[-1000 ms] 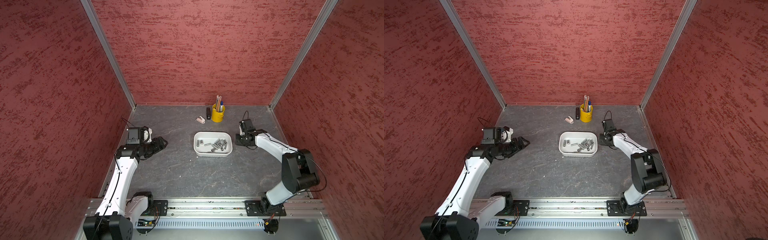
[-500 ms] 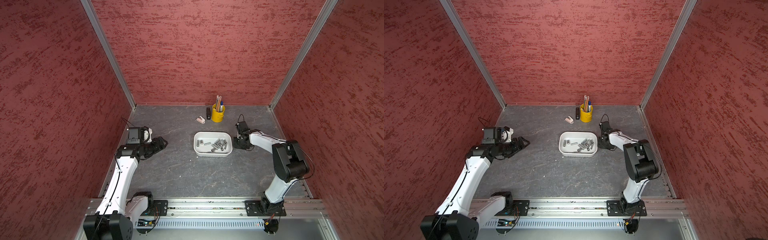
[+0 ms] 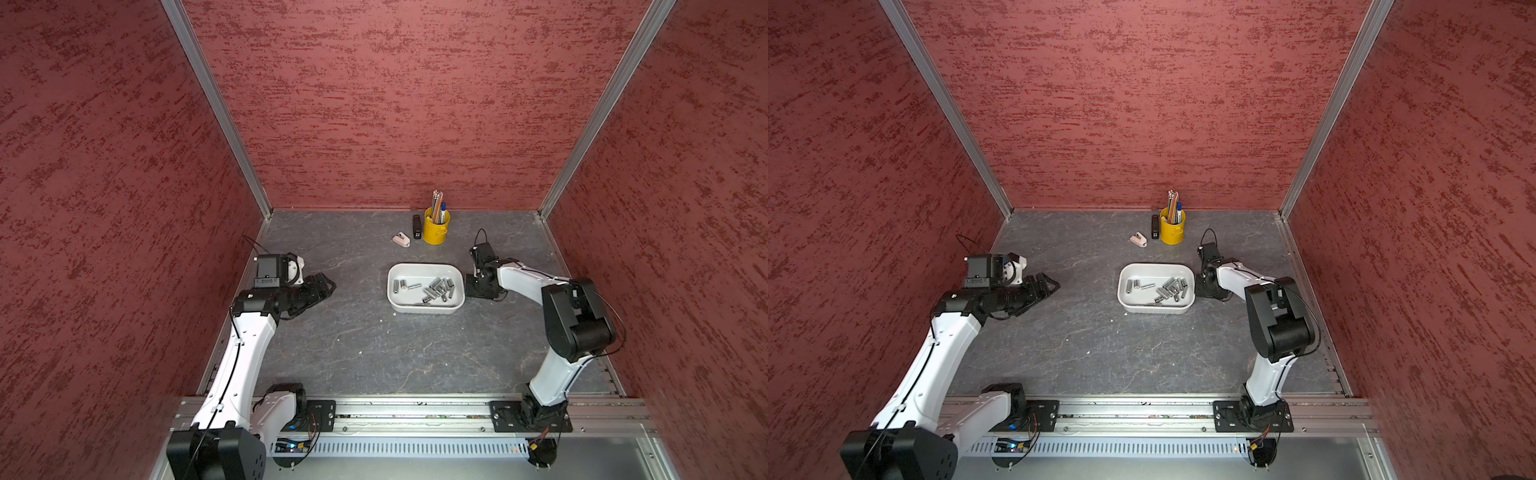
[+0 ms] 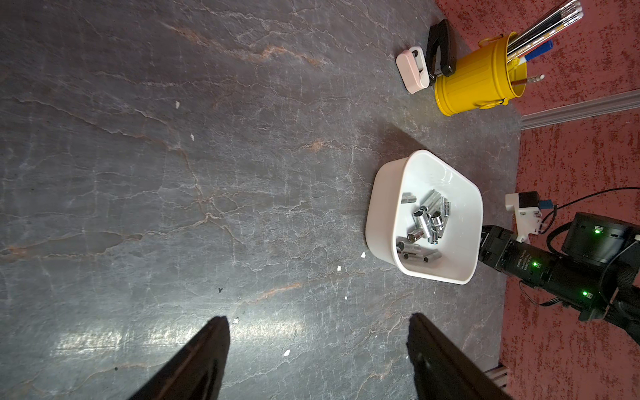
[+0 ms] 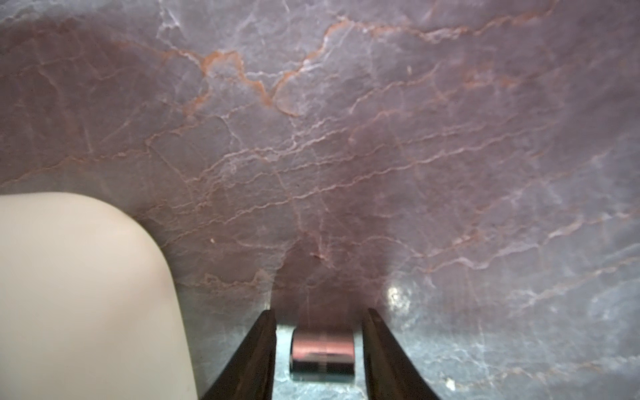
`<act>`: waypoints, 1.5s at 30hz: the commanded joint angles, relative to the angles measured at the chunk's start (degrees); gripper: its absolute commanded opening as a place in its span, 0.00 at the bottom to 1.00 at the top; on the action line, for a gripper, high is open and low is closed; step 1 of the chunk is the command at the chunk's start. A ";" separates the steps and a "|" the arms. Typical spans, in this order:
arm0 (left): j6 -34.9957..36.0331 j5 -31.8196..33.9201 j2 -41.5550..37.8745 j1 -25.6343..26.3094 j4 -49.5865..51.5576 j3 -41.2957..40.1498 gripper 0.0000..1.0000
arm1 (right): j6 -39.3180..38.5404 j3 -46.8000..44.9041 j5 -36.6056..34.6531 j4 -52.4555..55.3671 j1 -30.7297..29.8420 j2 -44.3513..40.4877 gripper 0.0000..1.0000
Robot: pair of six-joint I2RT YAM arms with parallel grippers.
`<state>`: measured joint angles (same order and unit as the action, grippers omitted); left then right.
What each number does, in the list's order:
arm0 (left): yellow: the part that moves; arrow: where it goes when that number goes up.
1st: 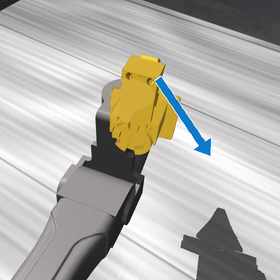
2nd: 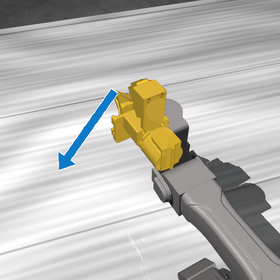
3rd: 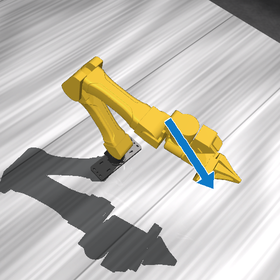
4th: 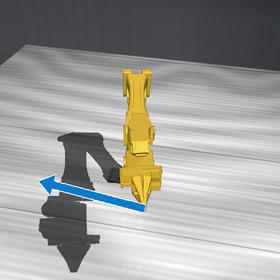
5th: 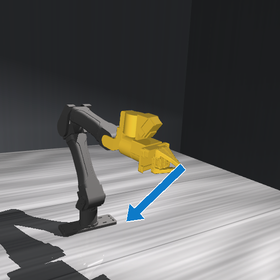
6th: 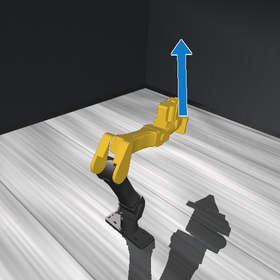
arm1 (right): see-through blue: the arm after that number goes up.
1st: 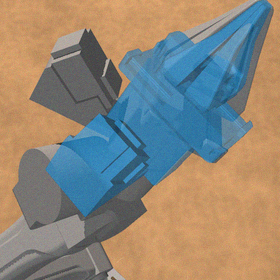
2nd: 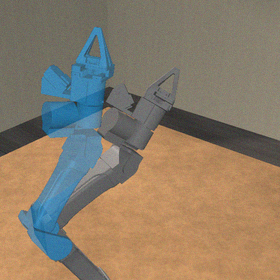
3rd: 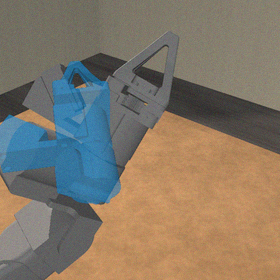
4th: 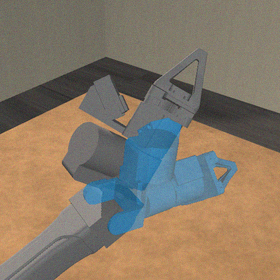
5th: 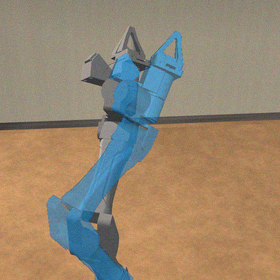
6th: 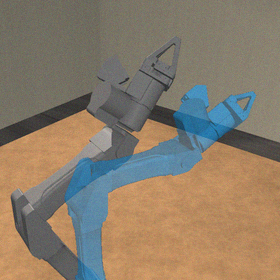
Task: Take out the socket from the storage box
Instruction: Place the socket head at the center of the board, then pick up the socket head from the storage box.
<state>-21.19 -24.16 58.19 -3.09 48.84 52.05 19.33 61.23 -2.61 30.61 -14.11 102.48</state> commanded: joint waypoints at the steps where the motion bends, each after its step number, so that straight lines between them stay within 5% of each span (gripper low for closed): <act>1: 0.01 -0.12 0.19 0.21 -0.53 -0.63 0.84 | 0.34 1.70 -0.54 0.53 -0.21 0.25 0.45; 16: 0.12 0.90 0.77 2.82 -0.57 0.22 0.82 | -1.06 -3.17 -7.42 -4.86 -0.12 -14.73 0.59; 26: -3.06 11.31 5.40 19.83 -1.76 4.16 0.79 | -9.08 -23.09 -17.20 -36.04 0.21 -30.96 0.68; 36: -5.36 18.50 27.88 39.27 -2.31 20.57 0.71 | -10.02 -27.84 -22.08 -42.42 0.64 -33.36 0.69; 45: -8.16 25.70 52.59 43.74 5.87 42.25 0.52 | -9.66 -26.94 -21.92 -41.05 0.75 -32.69 0.70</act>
<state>-27.62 -3.57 106.10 40.32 49.84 89.25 10.02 33.10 -23.29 -9.02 -13.67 70.06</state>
